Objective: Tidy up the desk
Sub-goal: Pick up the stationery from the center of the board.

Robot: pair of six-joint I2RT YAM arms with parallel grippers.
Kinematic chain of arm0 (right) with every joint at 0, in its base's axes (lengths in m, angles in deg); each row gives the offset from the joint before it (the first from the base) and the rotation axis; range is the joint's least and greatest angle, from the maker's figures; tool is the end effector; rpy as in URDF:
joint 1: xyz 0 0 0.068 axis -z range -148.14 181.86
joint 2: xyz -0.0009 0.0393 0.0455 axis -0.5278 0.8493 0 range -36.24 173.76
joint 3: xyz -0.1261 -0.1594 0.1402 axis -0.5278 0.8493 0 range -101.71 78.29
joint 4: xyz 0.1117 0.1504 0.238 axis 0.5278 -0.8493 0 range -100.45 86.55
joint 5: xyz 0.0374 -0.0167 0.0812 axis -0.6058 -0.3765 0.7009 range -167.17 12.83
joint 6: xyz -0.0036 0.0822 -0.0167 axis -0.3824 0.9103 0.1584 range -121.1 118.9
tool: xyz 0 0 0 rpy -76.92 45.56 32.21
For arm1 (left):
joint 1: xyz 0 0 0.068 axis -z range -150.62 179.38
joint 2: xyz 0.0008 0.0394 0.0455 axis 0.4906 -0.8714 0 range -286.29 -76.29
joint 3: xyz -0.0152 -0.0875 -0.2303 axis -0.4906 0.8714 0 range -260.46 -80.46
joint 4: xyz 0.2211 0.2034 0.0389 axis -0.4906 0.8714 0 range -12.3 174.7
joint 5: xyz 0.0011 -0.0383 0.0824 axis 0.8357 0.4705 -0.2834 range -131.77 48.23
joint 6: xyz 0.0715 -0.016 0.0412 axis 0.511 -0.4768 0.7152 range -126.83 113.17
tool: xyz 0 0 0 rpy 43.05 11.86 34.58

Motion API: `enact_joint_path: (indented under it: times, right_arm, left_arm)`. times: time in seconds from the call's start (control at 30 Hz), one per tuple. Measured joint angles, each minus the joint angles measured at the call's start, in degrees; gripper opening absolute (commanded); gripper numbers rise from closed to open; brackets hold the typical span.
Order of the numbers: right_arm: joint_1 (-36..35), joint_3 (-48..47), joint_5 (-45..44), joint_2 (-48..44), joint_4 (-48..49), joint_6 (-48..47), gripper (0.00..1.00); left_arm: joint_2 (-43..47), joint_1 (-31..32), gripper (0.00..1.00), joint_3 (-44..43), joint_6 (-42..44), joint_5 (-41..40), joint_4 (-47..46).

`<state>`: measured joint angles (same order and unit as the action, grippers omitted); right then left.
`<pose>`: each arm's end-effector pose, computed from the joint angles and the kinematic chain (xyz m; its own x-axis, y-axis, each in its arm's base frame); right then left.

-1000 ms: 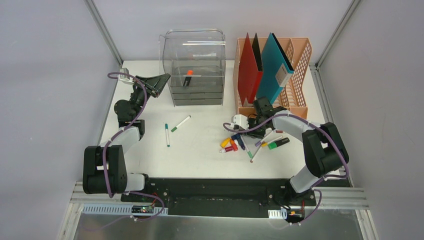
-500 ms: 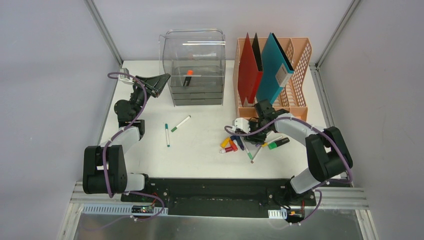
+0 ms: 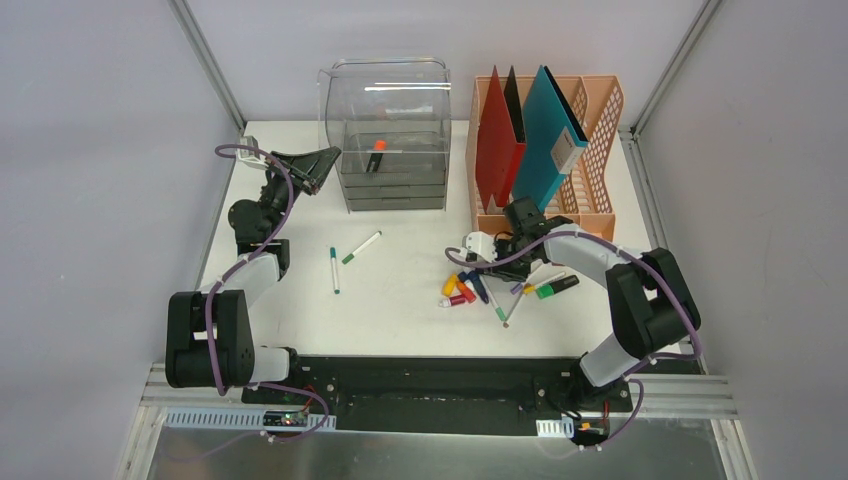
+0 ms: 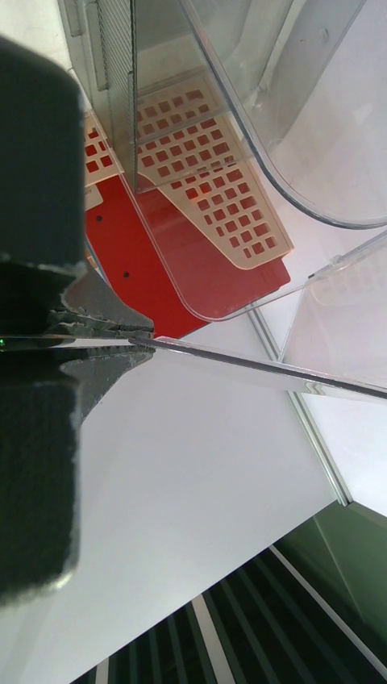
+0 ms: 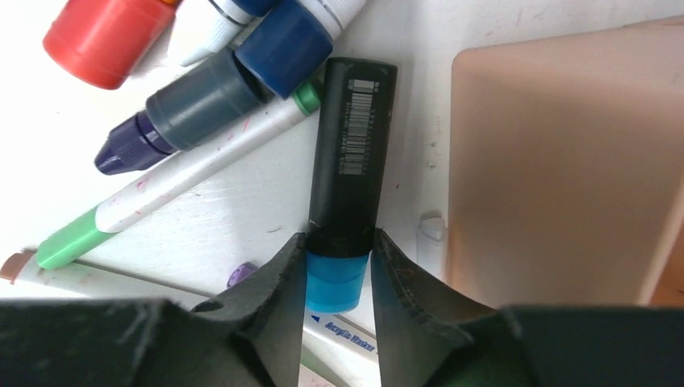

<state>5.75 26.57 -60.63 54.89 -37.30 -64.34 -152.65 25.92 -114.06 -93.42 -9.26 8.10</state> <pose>0.2850 0.1629 0.0752 0.0554 -0.9261 -0.3731 -0.9909 -0.0051 -0.1345 0.3402 -0.0190 0.2532 -0.4003 -0.8675 -0.2953 0.4754 0.0789 -0.8762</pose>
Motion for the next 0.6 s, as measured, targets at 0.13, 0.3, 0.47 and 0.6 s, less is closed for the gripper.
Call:
enact_joint_path:
  times: [0.13,0.3,0.47,0.6]
  right_arm:
    - [-0.79,-0.02,-2.08,0.02,0.81,-0.17,0.19]
    - [-0.98,-0.13,-3.17,0.00,1.31,0.50,0.07]
    - [-1.01,-0.35,-3.82,-0.28,0.96,4.28,0.00]
    - [-1.01,-0.35,-3.85,-3.85,-0.33,7.21,0.00]
  left_arm:
    - [-0.02,0.00,0.00,0.00,-0.04,0.00,-0.26]
    - [-0.04,0.00,0.00,0.00,-0.07,-0.02,-0.28]
    - [-0.13,0.00,0.00,0.00,-0.68,-0.02,-0.37]
    - [-0.20,0.00,0.00,0.00,-1.20,-0.04,-0.52]
